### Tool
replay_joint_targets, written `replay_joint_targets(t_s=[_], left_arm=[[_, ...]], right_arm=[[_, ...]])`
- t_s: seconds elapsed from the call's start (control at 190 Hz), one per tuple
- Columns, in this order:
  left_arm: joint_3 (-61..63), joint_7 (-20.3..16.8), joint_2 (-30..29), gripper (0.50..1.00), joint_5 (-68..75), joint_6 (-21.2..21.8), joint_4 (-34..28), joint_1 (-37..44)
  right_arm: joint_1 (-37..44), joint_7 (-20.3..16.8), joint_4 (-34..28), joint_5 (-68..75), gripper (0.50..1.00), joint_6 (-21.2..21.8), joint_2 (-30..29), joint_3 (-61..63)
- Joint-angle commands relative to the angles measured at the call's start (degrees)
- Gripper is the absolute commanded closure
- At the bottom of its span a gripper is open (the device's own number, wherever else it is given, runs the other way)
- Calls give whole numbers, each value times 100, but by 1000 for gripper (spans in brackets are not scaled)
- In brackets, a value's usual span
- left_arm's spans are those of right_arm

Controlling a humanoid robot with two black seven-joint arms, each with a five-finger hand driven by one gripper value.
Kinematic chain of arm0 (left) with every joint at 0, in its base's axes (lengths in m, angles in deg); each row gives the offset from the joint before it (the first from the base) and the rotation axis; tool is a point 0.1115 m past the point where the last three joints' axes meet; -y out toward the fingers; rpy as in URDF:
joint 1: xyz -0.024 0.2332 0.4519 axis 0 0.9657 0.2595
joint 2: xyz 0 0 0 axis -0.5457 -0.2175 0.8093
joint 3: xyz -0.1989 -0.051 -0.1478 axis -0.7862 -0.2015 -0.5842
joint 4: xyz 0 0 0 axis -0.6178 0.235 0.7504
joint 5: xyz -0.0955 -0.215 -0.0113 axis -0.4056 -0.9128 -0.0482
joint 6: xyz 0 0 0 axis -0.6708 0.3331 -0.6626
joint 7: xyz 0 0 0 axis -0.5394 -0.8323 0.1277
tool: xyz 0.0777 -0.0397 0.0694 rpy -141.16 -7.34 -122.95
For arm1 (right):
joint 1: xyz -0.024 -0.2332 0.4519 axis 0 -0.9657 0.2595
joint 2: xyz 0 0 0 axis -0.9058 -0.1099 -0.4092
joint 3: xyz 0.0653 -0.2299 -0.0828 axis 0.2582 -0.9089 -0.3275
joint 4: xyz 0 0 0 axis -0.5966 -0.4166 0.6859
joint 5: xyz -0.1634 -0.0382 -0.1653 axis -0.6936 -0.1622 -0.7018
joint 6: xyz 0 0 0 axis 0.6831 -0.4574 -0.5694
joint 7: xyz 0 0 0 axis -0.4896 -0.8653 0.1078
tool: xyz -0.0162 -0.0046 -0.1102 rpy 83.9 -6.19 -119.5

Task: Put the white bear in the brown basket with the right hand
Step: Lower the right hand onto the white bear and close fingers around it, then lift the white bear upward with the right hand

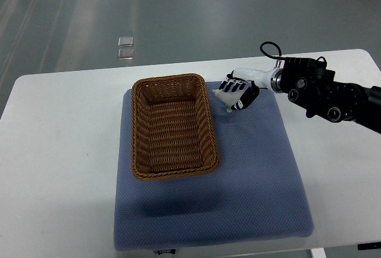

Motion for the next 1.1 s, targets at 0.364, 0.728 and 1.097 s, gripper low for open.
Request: replay_joint_targets(t_s=[0.364, 0.728, 1.097], left_arm=[[-8, 0, 0, 500, 0, 2, -9, 6], [0, 0, 0, 500, 0, 2, -9, -3], [9, 0, 0, 500, 0, 2, 0, -11]], right_arm=[[46, 152, 79, 14, 996, -82, -9, -220], [1672, 73, -1405, 1314, 996, 700, 1344, -9], [2516, 3, -2047, 1675, 993, 858, 1652, -193]])
